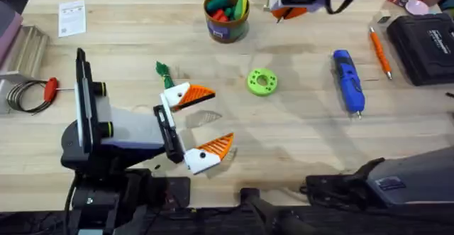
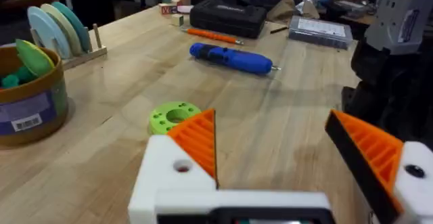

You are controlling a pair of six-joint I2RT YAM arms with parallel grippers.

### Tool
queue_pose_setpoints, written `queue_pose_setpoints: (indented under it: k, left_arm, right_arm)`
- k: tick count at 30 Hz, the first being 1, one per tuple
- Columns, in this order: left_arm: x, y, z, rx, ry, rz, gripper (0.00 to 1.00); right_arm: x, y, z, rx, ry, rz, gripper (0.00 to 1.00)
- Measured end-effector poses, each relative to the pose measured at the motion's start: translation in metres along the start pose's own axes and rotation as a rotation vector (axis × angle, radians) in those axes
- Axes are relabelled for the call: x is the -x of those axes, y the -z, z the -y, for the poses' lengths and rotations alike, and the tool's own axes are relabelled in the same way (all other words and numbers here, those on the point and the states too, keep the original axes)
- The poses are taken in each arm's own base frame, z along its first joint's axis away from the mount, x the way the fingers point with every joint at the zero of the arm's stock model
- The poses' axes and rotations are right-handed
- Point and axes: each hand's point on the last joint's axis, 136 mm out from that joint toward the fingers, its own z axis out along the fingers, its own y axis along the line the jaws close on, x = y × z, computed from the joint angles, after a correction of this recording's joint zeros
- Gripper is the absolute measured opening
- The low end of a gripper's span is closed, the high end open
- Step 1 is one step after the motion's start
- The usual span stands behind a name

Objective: Pick up the gripper from the table and insert it into the empty holder that is missing its gripper. Then pick up a screw, insert it into the mounting hole, and use the screwdriver to tighten it. Finally, clean up the table by picking up the vegetable and placing it into the bucket.

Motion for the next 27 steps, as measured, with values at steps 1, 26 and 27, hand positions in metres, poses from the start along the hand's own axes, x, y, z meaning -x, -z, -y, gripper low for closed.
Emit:
queue_pose_setpoints:
  k: [1,26,27]
  left_arm:
    - [0.0,0.0,0.0,0.0,0.0,0.0,0.985]
    - [0.0,0.0,0.0,0.0,0.0,0.0,0.985]
    - [0.0,0.0,0.0,0.0,0.0,0.0,0.985]
  right_arm:
    - [-0.003,0.003,-0.006,0.031,0.054,-0.014,0.006]
    - [-0.053,0.028,-0.109,0.392,0.882,0.01,0.006]
    - [-0.054,0.03,-0.114,0.401,0.899,0.022,0.006]
